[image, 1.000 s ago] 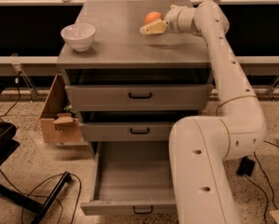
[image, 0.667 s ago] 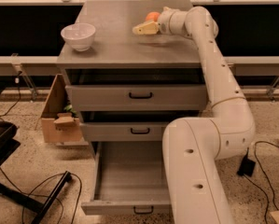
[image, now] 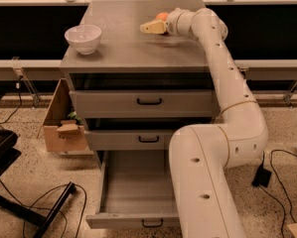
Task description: Place orange into bottom drawer
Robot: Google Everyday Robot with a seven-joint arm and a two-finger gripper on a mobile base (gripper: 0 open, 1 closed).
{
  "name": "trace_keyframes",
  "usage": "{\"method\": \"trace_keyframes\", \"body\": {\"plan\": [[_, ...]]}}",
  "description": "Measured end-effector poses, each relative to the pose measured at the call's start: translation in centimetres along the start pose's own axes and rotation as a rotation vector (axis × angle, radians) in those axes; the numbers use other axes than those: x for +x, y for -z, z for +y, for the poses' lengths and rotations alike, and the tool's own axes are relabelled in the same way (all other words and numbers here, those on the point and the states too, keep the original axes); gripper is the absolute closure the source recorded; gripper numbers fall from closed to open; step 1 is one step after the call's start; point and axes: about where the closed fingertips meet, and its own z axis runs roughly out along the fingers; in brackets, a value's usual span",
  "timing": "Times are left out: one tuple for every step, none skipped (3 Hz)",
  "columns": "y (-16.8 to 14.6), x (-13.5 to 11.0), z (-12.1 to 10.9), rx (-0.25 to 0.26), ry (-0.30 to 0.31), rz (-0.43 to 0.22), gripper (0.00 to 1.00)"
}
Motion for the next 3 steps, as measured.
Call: {"method": "trace_keyframes", "body": {"plan": [[0.6, 0.14, -1.2, 0.048, -0.038, 0.049, 0.0], [0.58, 0.45, -1.25, 0.062, -0.088, 0.078, 0.0], [0.34, 0.68, -0.59, 0.05, -0.121, 0.095, 0.0]]}}
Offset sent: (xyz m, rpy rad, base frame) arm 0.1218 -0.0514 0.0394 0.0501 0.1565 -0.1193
